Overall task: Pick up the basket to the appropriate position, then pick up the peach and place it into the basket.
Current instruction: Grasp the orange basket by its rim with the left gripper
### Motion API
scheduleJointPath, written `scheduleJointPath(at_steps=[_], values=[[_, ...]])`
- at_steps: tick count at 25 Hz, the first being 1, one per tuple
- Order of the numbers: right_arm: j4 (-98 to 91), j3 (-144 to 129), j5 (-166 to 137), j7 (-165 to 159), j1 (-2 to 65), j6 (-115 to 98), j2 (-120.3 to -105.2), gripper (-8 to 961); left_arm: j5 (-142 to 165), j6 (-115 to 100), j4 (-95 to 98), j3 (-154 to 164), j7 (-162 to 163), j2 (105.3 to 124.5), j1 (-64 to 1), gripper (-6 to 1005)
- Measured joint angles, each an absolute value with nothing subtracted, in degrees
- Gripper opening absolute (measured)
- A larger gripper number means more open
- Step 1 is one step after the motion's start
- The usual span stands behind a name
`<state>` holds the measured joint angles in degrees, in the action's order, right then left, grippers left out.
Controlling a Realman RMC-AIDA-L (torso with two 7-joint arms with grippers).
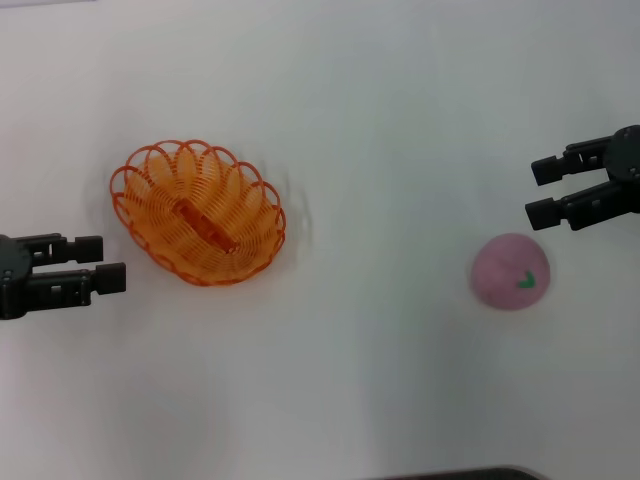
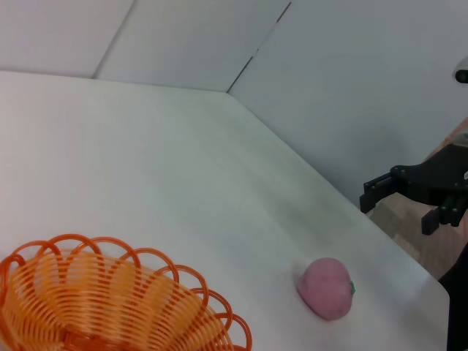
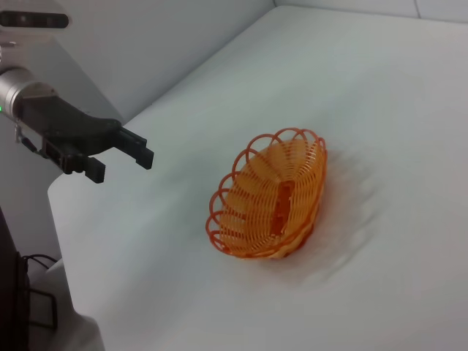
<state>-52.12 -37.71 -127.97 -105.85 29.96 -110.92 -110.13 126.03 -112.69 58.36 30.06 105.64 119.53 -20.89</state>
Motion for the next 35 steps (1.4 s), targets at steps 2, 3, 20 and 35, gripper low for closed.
scheduleJointPath(at_steps=[2,3,20,35], values=[[-52.1,-37.7,-128.0,-105.8,30.1,-110.9,-110.12,928,126.0,-112.7,58.4,30.1,105.6,119.53,-20.9,746],[-52.1,-37.7,-128.0,-105.9,30.2,-110.9,-110.12,928,126.0,-112.7,58.4,30.1,105.6,119.53,-20.9,746],[-52.1,-37.8,-129.7,-105.8,31.1,-110.9,-110.37,926,126.1,-112.7,58.4,30.1,105.7,119.53,-21.0,741],[-52.1,-37.8,-129.8,-105.2,32.0,-110.1,-111.26,916,133.2,-93.9,67.8,43.7,132.5,119.6,-34.7,737]])
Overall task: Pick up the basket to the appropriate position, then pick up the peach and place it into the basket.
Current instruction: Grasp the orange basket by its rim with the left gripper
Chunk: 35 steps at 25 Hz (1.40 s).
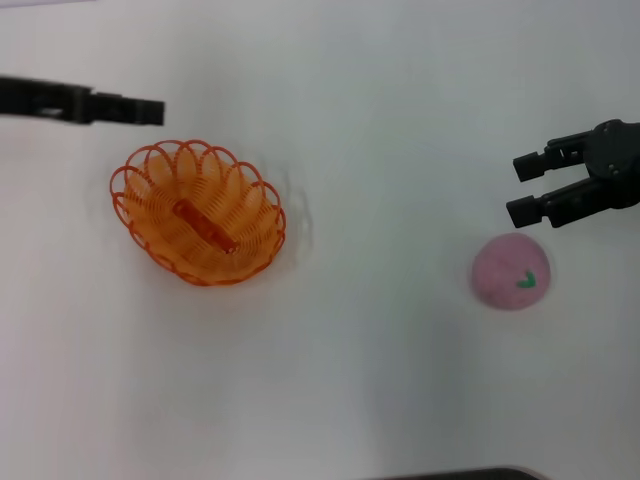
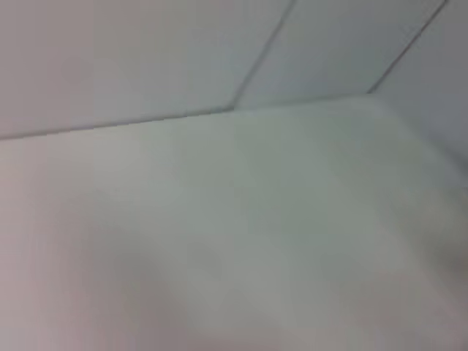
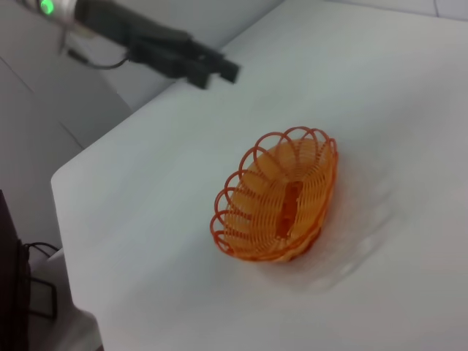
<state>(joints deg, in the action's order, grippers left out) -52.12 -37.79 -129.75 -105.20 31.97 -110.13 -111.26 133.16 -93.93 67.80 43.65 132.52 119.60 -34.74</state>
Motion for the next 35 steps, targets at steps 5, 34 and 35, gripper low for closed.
scheduleJointPath(at_steps=[5,34,35], values=[[-52.1,-37.8,-129.8,-105.2,31.8,-109.4,-111.45,912,145.1,-83.8,68.8,54.9,138.9,120.55,-38.4,730],[-51.7,-37.8,-130.0,-104.6,31.9,-108.3,-112.12,887,162.1,-75.1,55.1,57.9,139.5,123.84,-45.1,386],[-51.8,-37.8,-130.0,-104.6,31.9,-108.3,-112.14,886,162.0,-75.0,55.0,57.9,139.5,123.84,-45.1,351]])
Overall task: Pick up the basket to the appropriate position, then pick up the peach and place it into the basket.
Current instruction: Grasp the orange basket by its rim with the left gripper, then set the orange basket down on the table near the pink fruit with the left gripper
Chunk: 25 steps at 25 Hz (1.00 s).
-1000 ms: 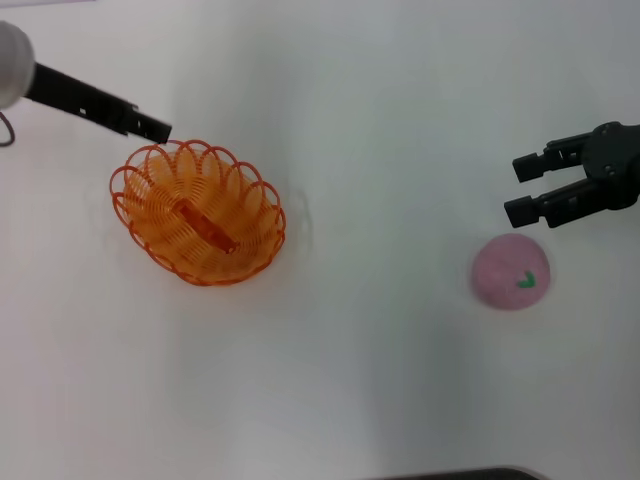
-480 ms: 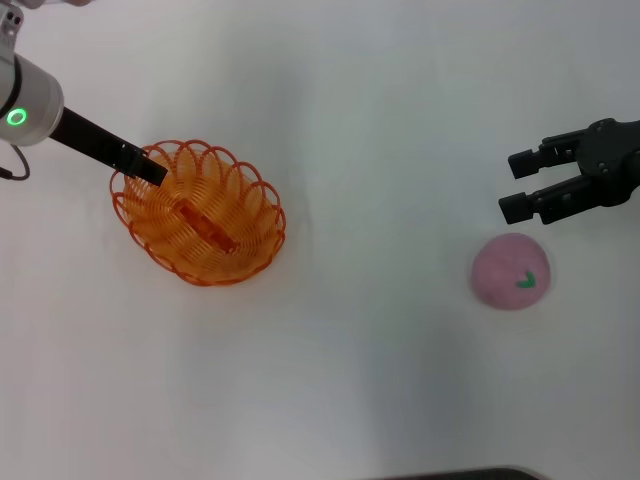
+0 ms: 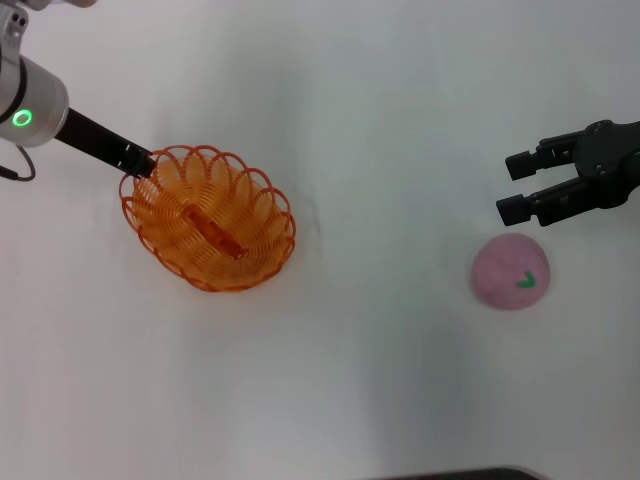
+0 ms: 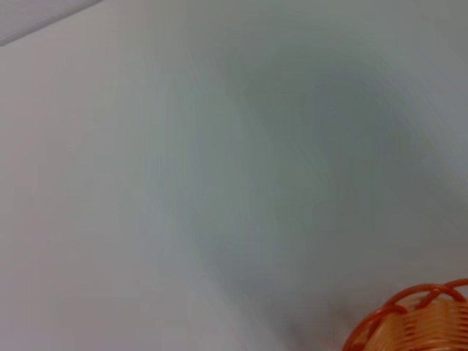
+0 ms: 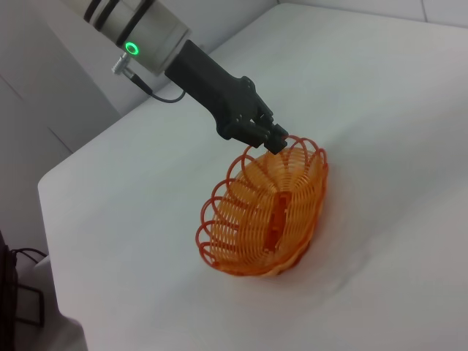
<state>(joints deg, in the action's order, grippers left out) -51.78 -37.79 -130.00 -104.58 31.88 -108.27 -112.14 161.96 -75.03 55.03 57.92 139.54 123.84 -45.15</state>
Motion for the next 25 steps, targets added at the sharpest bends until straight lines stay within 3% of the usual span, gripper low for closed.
scheduleJointPath(at_steps=[7,14,19,25], values=[[-51.9,-37.8,-130.0,-104.6,31.8,-108.2,-112.22,880,161.8,-74.6,54.6,57.9,140.5,123.9,-45.2,81],[-52.0,-37.8,-130.0,-104.6,31.7,-108.0,-112.35,874,157.8,-78.2,57.5,53.7,143.4,123.65,-44.7,83],[-52.0,-37.8,-129.9,-104.6,31.6,-108.1,-112.43,870,154.2,-83.7,58.4,39.9,144.0,122.38,-44.4,77],[-52.0,-37.8,-129.8,-104.5,31.5,-108.0,-112.47,865,147.6,-86.0,57.7,33.0,145.8,121.01,-39.3,69]])
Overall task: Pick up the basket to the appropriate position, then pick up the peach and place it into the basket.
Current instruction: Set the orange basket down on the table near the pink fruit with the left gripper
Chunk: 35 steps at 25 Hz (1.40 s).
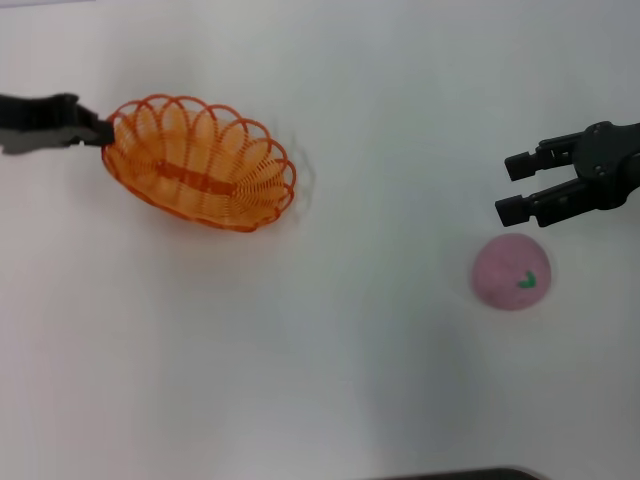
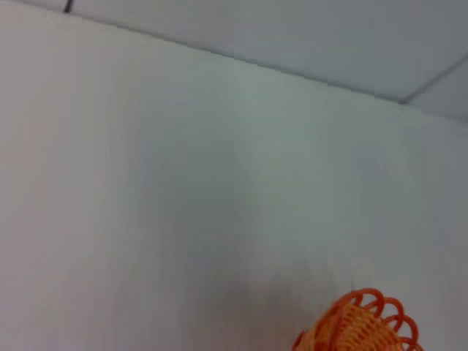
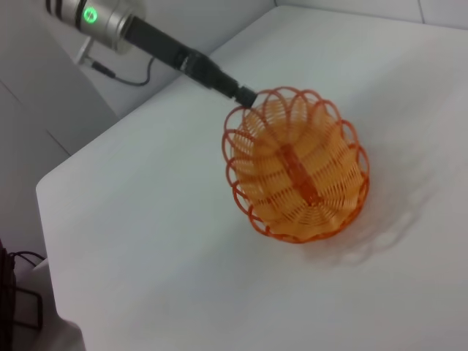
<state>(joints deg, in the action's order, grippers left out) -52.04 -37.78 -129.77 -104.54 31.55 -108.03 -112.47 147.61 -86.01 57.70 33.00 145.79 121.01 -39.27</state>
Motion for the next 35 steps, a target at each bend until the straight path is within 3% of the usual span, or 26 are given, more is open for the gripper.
scheduleJointPath(at_steps=[12,15,29,35], values=[[-52.0,-37.8,-129.8,-104.5,32.5,-107.9,-112.72,854,139.0,-84.1,55.8,32.4,145.9,121.61,-31.5,151],[-52.1,-37.5,-129.7,-104.6,32.5,-107.9,-112.58,852,138.9,-83.7,56.1,32.3,143.5,121.14,-30.7,386],[-60.1,-37.8,-135.6,-113.4,34.8,-109.7,-111.54,840,122.4,-111.9,68.6,30.7,107.2,123.99,-20.5,642],[-61.0,-39.3,-146.5,-114.1,39.1,-110.5,-112.37,835,121.7,-113.7,67.8,30.3,107.1,124.04,-18.8,725]])
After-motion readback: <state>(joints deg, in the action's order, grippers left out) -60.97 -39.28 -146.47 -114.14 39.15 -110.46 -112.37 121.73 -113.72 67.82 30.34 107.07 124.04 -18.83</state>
